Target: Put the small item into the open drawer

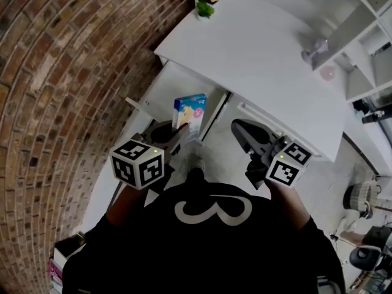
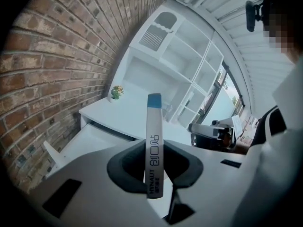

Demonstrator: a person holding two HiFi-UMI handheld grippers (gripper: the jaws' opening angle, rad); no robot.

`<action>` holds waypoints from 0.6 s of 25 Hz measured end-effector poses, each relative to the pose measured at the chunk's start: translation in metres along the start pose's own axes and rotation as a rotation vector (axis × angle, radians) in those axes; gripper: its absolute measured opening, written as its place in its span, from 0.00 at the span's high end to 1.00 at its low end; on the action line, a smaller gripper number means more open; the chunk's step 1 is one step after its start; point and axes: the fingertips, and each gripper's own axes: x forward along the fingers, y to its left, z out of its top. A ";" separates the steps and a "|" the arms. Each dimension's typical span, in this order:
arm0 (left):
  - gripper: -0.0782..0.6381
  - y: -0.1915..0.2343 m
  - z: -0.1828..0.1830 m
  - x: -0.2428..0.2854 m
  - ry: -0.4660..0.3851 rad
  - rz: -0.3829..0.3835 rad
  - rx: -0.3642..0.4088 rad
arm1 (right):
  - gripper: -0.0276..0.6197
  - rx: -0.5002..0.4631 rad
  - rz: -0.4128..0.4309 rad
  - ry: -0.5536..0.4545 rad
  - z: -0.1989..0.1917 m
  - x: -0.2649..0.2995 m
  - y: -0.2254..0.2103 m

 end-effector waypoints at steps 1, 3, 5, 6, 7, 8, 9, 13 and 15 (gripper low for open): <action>0.79 0.007 0.002 0.005 0.010 0.004 0.009 | 0.94 0.001 -0.004 -0.002 0.002 0.005 -0.004; 0.79 0.022 0.006 0.014 0.032 0.013 0.028 | 0.94 0.002 -0.013 -0.008 0.006 0.014 -0.011; 0.79 0.038 0.007 0.023 0.054 0.023 0.041 | 0.94 0.004 -0.025 -0.013 0.009 0.021 -0.019; 0.79 0.046 0.007 0.028 0.066 0.030 0.045 | 0.94 0.005 -0.032 -0.015 0.011 0.023 -0.023; 0.79 0.054 0.006 0.033 0.079 0.036 0.047 | 0.94 0.005 -0.040 -0.018 0.012 0.026 -0.027; 0.79 0.062 0.004 0.038 0.092 0.042 0.047 | 0.94 0.005 -0.047 -0.021 0.014 0.028 -0.031; 0.79 0.069 0.002 0.043 0.106 0.046 0.046 | 0.94 0.005 -0.054 -0.025 0.015 0.030 -0.035; 0.79 0.095 -0.009 0.061 0.170 0.063 0.053 | 0.94 0.006 -0.082 -0.033 0.016 0.036 -0.048; 0.79 0.106 -0.013 0.069 0.199 0.075 0.064 | 0.94 0.007 -0.097 -0.031 0.014 0.039 -0.055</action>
